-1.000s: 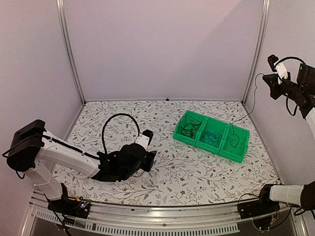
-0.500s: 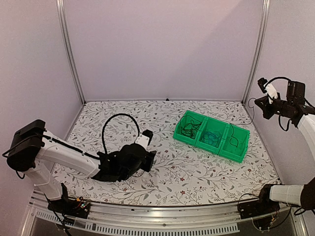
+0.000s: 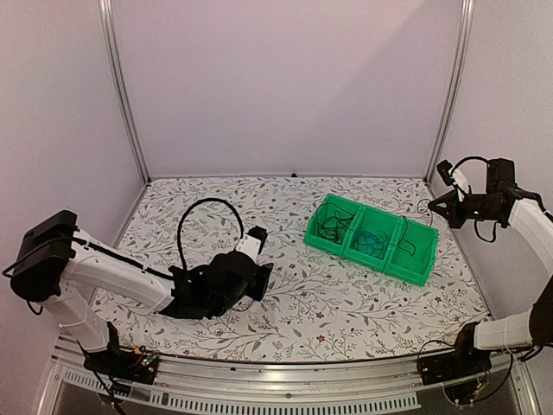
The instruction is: Untangle the cables
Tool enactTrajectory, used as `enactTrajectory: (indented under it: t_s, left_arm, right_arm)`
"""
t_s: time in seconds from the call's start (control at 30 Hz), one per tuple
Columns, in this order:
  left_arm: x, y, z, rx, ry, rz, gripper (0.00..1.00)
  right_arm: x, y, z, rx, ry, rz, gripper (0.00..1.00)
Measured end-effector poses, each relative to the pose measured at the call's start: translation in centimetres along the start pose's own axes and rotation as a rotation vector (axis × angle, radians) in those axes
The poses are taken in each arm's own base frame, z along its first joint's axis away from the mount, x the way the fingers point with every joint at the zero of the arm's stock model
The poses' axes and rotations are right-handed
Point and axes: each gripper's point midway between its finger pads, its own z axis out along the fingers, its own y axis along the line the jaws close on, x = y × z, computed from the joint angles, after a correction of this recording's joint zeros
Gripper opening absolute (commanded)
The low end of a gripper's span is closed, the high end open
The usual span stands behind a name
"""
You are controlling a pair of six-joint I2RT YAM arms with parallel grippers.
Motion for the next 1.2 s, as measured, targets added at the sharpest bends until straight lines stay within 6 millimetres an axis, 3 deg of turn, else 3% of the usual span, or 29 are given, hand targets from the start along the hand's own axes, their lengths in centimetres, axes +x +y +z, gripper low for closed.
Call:
enactTrajectory:
  t_s: [0.2,0.47,0.57,0.93,1.2]
  left_arm:
    - [0.0,0.0,0.0,-0.001,0.001,0.001,0.46]
    - [-0.4,-0.2,0.0,0.004,-0.007,-0.006,0.46]
    - [-0.6,-0.3,0.1,0.007,-0.01,-0.008,0.46]
    - [-0.6,-0.4,0.1,0.01,-0.009,-0.009,0.46]
    - [-0.7,-0.6,0.0,0.019,-0.013,-0.014,0.46]
  right_arm:
    - [-1.3,1.5,-1.4,-0.03,-0.041,-0.02,0.0]
    - [-7.7,3.5,-7.5,0.057,-0.197,-0.172,0.0]
    - [-8.6,4.3,-8.7,0.059,-0.216,-0.188,0.0]
    - [-5.3,5.2,-8.7,0.075,-0.113,-0.147,0.0]
    - [-2.3,2.1,-8.0,0.219,0.03,-0.113,0.0]
